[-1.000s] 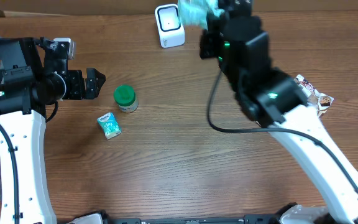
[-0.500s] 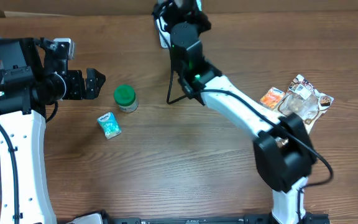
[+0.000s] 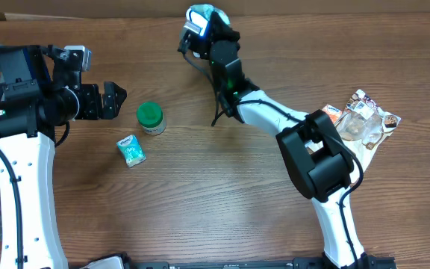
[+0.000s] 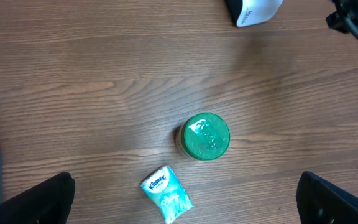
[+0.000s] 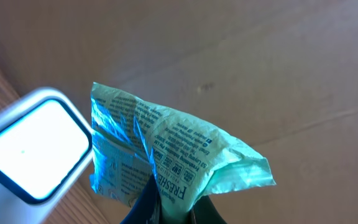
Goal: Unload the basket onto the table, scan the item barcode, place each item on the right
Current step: 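Hold the wipe pack in front of the white scanner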
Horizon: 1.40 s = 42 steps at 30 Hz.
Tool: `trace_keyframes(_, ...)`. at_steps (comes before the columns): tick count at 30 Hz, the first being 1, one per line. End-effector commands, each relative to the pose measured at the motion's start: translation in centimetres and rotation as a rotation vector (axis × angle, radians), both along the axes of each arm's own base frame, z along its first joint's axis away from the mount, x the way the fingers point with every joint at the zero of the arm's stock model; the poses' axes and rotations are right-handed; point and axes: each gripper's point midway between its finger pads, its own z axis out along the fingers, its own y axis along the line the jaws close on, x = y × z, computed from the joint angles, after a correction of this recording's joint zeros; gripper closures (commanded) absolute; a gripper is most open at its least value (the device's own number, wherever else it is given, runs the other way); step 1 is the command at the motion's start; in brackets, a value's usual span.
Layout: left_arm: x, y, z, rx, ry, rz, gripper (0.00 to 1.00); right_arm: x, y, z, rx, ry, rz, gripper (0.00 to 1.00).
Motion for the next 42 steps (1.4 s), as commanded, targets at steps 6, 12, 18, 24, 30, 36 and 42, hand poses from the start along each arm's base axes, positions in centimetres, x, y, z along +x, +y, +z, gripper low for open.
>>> trace_keyframes(6, 0.3, -0.4, 1.1, 0.007, -0.035, -0.025, 0.01, 0.5, -0.3, 0.9, 0.002, -0.023, 0.026, 0.96)
trace_keyframes(12, 0.3, -0.4, 1.1, 0.007, -0.035, -0.025, 0.0, 0.4, -0.1, 0.8, 0.0, -0.02, 0.029, 0.96)
trace_keyframes(18, 0.3, -0.4, 1.1, 0.007, -0.035, -0.025, 0.01, 0.4, -0.2, 0.8, 0.0, -0.019, 0.01, 0.96)
trace_keyframes(24, 0.3, -0.4, 1.1, 0.007, -0.035, -0.025, 0.01, -0.3, 0.5, 0.8, 0.063, -0.012, -0.013, 0.96)
trace_keyframes(30, 0.3, -0.4, 1.1, 0.007, -0.035, -0.025, 0.0, -2.4, 3.4, 3.2, 0.18, -0.034, 0.017, 0.96)
trace_keyframes(36, 0.3, -0.4, 1.1, 0.007, -0.035, -0.025, 0.01, -4.8, 6.0, 4.4, 0.378, 0.053, 0.053, 0.96)
trace_keyframes(42, 0.3, -0.4, 1.1, 0.007, -0.034, -0.025, 0.0, -7.1, 8.0, 5.2, 0.629, 0.243, 0.146, 0.96)
